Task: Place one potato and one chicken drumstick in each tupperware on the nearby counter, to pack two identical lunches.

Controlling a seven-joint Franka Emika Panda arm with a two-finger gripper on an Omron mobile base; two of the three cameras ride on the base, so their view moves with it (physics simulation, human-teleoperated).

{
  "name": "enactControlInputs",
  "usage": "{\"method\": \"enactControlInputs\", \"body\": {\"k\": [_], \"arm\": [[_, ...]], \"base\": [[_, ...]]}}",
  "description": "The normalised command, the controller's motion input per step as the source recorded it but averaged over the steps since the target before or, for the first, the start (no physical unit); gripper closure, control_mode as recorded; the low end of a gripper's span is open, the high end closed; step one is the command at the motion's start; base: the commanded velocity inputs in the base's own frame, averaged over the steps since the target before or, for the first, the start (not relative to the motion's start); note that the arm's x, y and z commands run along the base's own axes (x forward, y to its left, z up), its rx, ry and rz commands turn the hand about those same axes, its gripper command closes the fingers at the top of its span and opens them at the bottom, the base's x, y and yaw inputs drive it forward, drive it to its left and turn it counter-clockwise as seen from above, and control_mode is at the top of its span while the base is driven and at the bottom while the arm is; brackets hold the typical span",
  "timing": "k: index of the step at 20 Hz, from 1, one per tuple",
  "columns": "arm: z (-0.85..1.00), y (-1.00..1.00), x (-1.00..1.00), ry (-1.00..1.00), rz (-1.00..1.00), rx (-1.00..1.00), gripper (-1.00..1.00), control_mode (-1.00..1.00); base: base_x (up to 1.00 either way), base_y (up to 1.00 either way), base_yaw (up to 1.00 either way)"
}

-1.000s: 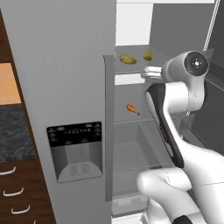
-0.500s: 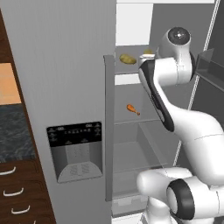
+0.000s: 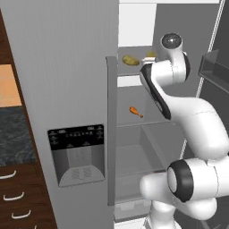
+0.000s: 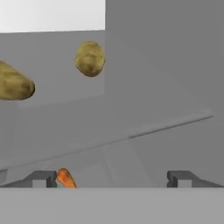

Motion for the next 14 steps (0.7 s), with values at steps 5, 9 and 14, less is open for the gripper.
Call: {"method": "enactControlInputs", "body": {"k": [5, 9, 14], "arm": [[0.00, -0.05, 0.61, 0.00, -0.15, 0.03, -1.00, -1.00], [0.00, -0.04, 0.68, 0.03, -0.06, 0.12, -1.00, -1.00], [0.14, -0.04, 0.26, 0.00, 0.00, 0.11, -1.00, -1.00]], "base": [[0.00, 0.00, 0.00], [0.00, 0.00, 0.00], [0.00, 0.00, 0.00]]}}
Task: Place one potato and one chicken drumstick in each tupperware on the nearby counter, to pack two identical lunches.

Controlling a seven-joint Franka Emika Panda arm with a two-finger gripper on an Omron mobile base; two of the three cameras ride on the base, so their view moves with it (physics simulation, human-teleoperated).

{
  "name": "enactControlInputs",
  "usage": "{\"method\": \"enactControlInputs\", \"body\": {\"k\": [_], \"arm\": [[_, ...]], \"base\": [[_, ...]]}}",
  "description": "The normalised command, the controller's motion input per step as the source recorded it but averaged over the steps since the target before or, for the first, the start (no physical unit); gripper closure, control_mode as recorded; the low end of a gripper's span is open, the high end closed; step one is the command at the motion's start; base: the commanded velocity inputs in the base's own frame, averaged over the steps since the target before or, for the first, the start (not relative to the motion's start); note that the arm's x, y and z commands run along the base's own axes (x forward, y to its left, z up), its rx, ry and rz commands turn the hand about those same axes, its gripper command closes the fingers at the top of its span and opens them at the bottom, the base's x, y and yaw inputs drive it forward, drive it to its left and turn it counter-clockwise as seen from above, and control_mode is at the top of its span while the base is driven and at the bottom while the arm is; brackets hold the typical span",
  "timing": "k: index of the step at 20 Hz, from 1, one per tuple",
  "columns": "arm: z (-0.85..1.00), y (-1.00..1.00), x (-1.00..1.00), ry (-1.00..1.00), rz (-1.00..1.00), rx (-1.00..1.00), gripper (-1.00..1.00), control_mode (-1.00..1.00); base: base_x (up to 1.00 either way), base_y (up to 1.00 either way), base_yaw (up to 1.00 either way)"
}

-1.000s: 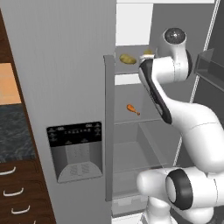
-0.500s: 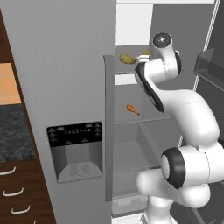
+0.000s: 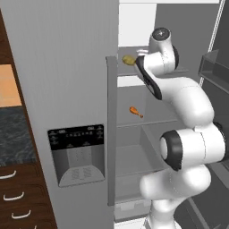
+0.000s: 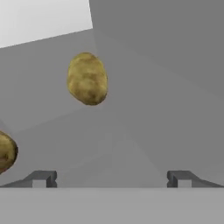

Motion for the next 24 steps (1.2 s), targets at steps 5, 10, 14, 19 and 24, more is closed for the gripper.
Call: {"method": "enactControlInputs", "body": {"k": [5, 10, 14, 19, 24], "arm": [[-0.09, -0.13, 0.54, 0.00, 0.00, 0.02, -1.00, -1.00], [-0.13, -0.11, 0.57, -0.04, 0.00, 0.00, -1.00, -1.00], [-0.01, -0.11, 0.63, -0.04, 0.00, 0.00, -1.00, -1.00], [0.00, -0.13, 0.68, 0.00, 0.00, 0.00, -1.00, -1.00], [-0.04, -0.03, 0.61, 0.00, 0.00, 0.00, -1.00, -1.00]], "base": [[0.00, 0.00, 0.00], [0.00, 0.00, 0.00], [0.00, 0.00, 0.00], [0.00, 0.00, 0.00], [0.00, 0.00, 0.00]]}}
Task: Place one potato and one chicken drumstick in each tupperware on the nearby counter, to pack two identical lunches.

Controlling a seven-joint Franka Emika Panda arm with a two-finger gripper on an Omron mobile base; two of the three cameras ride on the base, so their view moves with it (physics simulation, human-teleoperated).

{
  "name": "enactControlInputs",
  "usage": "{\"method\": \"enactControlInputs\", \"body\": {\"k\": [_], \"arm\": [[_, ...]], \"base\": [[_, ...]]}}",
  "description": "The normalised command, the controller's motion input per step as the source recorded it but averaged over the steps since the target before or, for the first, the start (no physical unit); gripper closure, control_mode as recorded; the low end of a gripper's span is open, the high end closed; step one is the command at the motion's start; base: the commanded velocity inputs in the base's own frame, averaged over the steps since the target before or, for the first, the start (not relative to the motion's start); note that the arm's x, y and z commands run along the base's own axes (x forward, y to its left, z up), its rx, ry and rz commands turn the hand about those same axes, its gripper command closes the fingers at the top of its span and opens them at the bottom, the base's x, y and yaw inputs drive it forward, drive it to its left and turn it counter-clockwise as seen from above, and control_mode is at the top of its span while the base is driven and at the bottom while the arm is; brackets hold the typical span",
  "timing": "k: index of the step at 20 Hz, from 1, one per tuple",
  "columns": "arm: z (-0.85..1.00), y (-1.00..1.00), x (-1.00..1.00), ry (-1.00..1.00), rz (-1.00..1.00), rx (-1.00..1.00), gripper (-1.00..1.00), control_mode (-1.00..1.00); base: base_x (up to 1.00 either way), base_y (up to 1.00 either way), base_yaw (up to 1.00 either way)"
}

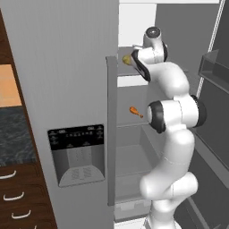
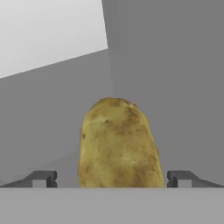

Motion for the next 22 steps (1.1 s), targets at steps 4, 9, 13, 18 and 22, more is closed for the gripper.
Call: {"method": "enactControlInputs", "body": {"k": [4, 9, 13, 18, 22], "arm": [[-0.20, 0.00, 0.31, 0.00, 0.00, 0.00, 1.00, -1.00], [-0.49, 0.00, -0.04, -0.28, 0.01, -0.07, 1.00, -1.00], [-0.59, 0.13, -0.27, -0.56, 0.00, -0.14, 1.00, -1.00], [0.16, 0.08, -0.88, -0.08, 0.00, -0.01, 1.00, -1.00], [-0.37, 0.27, -1.00, -0.10, 0.01, -0.14, 1.00, -1.00]], "base": [[0.00, 0.00, 0.00], [0.00, 0.00, 0.00], [0.00, 0.00, 0.00], [0.00, 0.00, 0.00], [0.00, 0.00, 0.00]]}}
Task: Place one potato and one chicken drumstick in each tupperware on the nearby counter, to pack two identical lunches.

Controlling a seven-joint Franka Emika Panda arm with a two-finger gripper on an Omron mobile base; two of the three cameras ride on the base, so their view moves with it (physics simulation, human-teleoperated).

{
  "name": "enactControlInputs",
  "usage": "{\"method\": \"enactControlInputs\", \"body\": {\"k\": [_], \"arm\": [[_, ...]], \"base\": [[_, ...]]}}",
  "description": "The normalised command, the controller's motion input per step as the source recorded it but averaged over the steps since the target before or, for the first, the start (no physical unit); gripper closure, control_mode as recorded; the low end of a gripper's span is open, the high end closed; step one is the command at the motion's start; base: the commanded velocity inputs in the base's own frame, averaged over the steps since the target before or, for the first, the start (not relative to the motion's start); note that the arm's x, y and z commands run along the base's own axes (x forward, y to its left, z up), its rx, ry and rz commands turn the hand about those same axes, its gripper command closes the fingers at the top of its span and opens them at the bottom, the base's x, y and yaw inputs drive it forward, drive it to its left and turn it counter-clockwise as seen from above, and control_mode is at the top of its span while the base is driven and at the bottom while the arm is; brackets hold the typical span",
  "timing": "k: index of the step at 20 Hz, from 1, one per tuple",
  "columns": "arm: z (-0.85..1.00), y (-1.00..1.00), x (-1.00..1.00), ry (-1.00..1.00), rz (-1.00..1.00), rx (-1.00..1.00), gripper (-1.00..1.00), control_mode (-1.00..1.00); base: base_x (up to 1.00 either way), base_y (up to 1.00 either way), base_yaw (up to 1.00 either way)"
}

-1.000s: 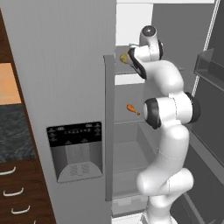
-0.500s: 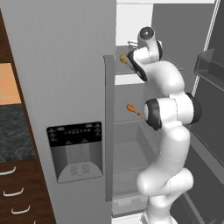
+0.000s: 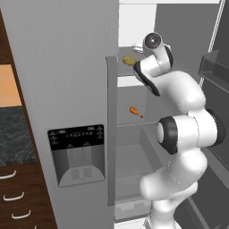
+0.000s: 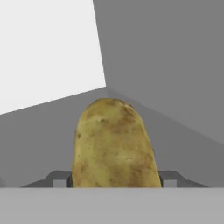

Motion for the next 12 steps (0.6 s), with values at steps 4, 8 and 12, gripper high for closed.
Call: {"method": "enactControlInputs", "body": {"k": [4, 8, 12], "arm": [[-0.05, 0.21, -1.00, -0.11, 0.03, -0.08, 1.00, -1.00], [0.00, 0.27, -1.00, 0.00, 0.03, -0.01, 1.00, -1.00], [0.00, 0.36, -1.00, 0.06, 0.05, 0.00, 1.00, -1.00]], "base": [[0.00, 0.00, 0.00], [0.00, 0.00, 0.00], [0.00, 0.00, 0.00]]}}
